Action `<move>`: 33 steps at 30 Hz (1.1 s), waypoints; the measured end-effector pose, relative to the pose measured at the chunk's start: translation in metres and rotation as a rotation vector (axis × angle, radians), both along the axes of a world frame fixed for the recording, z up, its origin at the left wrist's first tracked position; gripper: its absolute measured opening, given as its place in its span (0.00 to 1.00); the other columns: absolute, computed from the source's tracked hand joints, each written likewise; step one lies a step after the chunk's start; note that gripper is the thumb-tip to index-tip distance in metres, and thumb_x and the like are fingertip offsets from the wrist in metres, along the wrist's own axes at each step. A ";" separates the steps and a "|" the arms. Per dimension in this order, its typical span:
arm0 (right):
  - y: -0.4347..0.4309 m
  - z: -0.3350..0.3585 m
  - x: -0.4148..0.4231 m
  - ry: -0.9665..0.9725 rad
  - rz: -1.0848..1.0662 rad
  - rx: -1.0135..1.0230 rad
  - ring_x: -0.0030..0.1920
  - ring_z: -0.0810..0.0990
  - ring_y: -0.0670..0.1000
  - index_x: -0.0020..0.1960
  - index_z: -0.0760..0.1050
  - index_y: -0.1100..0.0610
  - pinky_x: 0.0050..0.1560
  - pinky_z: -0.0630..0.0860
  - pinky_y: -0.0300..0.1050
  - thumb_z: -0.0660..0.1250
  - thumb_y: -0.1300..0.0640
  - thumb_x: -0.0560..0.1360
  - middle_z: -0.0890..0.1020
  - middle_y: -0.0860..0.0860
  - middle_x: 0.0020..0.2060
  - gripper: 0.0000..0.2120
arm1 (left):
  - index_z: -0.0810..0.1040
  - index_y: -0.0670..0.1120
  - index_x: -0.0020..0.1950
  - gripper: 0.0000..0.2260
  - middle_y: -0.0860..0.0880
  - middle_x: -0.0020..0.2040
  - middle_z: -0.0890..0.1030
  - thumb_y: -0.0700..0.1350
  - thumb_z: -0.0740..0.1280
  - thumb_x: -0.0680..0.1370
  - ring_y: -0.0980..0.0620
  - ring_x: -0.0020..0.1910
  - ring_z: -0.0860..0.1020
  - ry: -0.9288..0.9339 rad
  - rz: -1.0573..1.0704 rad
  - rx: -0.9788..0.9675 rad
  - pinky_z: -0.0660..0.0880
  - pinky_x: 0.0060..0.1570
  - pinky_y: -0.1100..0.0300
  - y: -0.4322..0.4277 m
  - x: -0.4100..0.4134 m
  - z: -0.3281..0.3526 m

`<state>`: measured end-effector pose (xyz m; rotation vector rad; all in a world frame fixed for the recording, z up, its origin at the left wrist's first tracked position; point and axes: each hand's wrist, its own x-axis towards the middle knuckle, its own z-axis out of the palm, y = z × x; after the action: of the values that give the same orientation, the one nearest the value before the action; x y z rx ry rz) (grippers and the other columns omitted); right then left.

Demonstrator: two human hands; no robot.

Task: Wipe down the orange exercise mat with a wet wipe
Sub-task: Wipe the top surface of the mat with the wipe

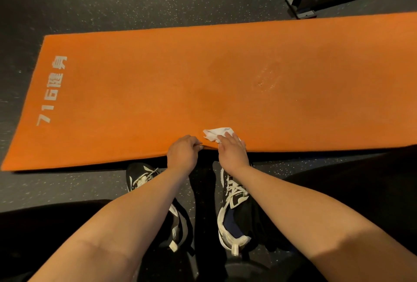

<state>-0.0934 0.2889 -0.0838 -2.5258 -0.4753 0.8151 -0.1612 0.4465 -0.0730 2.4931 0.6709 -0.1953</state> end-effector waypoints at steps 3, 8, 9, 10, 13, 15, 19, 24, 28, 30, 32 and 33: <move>0.005 0.002 -0.004 0.000 0.019 0.021 0.81 0.48 0.52 0.79 0.63 0.50 0.80 0.41 0.53 0.48 0.53 0.87 0.58 0.50 0.81 0.22 | 0.82 0.50 0.53 0.07 0.53 0.49 0.78 0.50 0.67 0.81 0.49 0.48 0.77 0.026 0.031 0.010 0.70 0.40 0.56 0.002 -0.005 0.007; 0.027 0.006 -0.018 -0.012 0.084 0.024 0.81 0.49 0.50 0.79 0.63 0.50 0.79 0.40 0.53 0.47 0.52 0.87 0.59 0.49 0.81 0.22 | 0.82 0.50 0.51 0.07 0.53 0.48 0.76 0.51 0.67 0.81 0.49 0.46 0.76 0.058 0.139 0.011 0.67 0.39 0.56 0.009 -0.026 0.014; 0.032 0.006 -0.023 -0.017 0.100 0.015 0.81 0.49 0.50 0.79 0.63 0.50 0.79 0.40 0.53 0.47 0.52 0.87 0.59 0.48 0.81 0.22 | 0.82 0.49 0.52 0.07 0.53 0.50 0.77 0.51 0.67 0.81 0.48 0.47 0.76 0.067 0.159 0.014 0.68 0.40 0.56 0.009 -0.032 0.015; 0.035 0.006 -0.030 -0.020 0.123 0.007 0.81 0.49 0.50 0.79 0.63 0.49 0.80 0.40 0.53 0.47 0.52 0.87 0.59 0.48 0.81 0.22 | 0.82 0.49 0.52 0.07 0.52 0.51 0.78 0.51 0.67 0.81 0.47 0.48 0.77 0.075 0.177 0.011 0.68 0.40 0.55 0.007 -0.038 0.014; 0.038 0.008 -0.043 -0.044 0.206 0.004 0.81 0.50 0.50 0.79 0.63 0.50 0.80 0.43 0.53 0.47 0.52 0.87 0.58 0.48 0.81 0.22 | 0.82 0.48 0.53 0.07 0.50 0.52 0.78 0.50 0.68 0.80 0.46 0.48 0.78 0.051 0.192 -0.003 0.72 0.42 0.55 0.001 -0.049 0.012; 0.034 0.011 -0.036 -0.044 0.273 0.003 0.81 0.51 0.50 0.79 0.63 0.51 0.80 0.45 0.53 0.48 0.53 0.86 0.58 0.49 0.81 0.22 | 0.82 0.48 0.54 0.07 0.50 0.53 0.79 0.48 0.69 0.80 0.46 0.50 0.79 0.044 0.187 -0.016 0.74 0.44 0.54 0.001 -0.050 0.010; 0.013 0.007 -0.016 -0.088 0.162 -0.158 0.82 0.47 0.53 0.81 0.58 0.54 0.80 0.44 0.53 0.49 0.54 0.85 0.54 0.52 0.82 0.24 | 0.82 0.49 0.58 0.08 0.50 0.58 0.79 0.45 0.68 0.80 0.46 0.56 0.77 0.038 0.145 -0.072 0.74 0.52 0.54 0.000 -0.053 0.007; 0.021 0.007 -0.030 -0.122 0.197 -0.173 0.82 0.44 0.53 0.82 0.54 0.55 0.80 0.42 0.53 0.50 0.55 0.85 0.50 0.54 0.82 0.26 | 0.74 0.55 0.71 0.21 0.53 0.74 0.70 0.47 0.64 0.78 0.46 0.74 0.64 0.151 0.066 -0.027 0.57 0.74 0.48 -0.009 -0.047 0.007; 0.019 0.002 -0.038 -0.115 0.416 -0.061 0.82 0.46 0.52 0.82 0.55 0.53 0.80 0.43 0.52 0.47 0.52 0.86 0.52 0.53 0.82 0.24 | 0.69 0.54 0.76 0.22 0.54 0.79 0.64 0.49 0.59 0.80 0.46 0.77 0.57 0.224 0.062 -0.070 0.50 0.76 0.48 -0.014 -0.041 0.010; 0.014 0.000 -0.024 -0.112 0.333 -0.112 0.82 0.45 0.52 0.82 0.55 0.54 0.81 0.43 0.52 0.46 0.51 0.86 0.51 0.53 0.82 0.25 | 0.68 0.54 0.76 0.22 0.53 0.79 0.63 0.49 0.57 0.82 0.45 0.77 0.56 0.232 0.053 -0.089 0.49 0.76 0.49 -0.016 -0.036 0.012; 0.012 0.001 -0.009 -0.076 0.159 -0.211 0.82 0.42 0.52 0.82 0.52 0.55 0.80 0.43 0.52 0.46 0.51 0.86 0.47 0.53 0.82 0.25 | 0.67 0.56 0.77 0.22 0.54 0.80 0.61 0.50 0.55 0.83 0.44 0.77 0.55 0.261 0.027 -0.068 0.49 0.75 0.47 -0.018 -0.028 0.014; 0.014 0.002 -0.005 -0.057 0.110 -0.249 0.82 0.41 0.52 0.83 0.50 0.55 0.80 0.42 0.52 0.46 0.52 0.86 0.46 0.53 0.82 0.26 | 0.66 0.57 0.77 0.22 0.54 0.80 0.60 0.50 0.54 0.83 0.44 0.76 0.54 0.278 0.006 -0.049 0.49 0.74 0.45 -0.018 -0.023 0.015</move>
<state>-0.0981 0.3028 -0.0820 -2.7777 -0.5674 0.8936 -0.1841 0.4283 -0.0585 2.4389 0.7737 -0.5573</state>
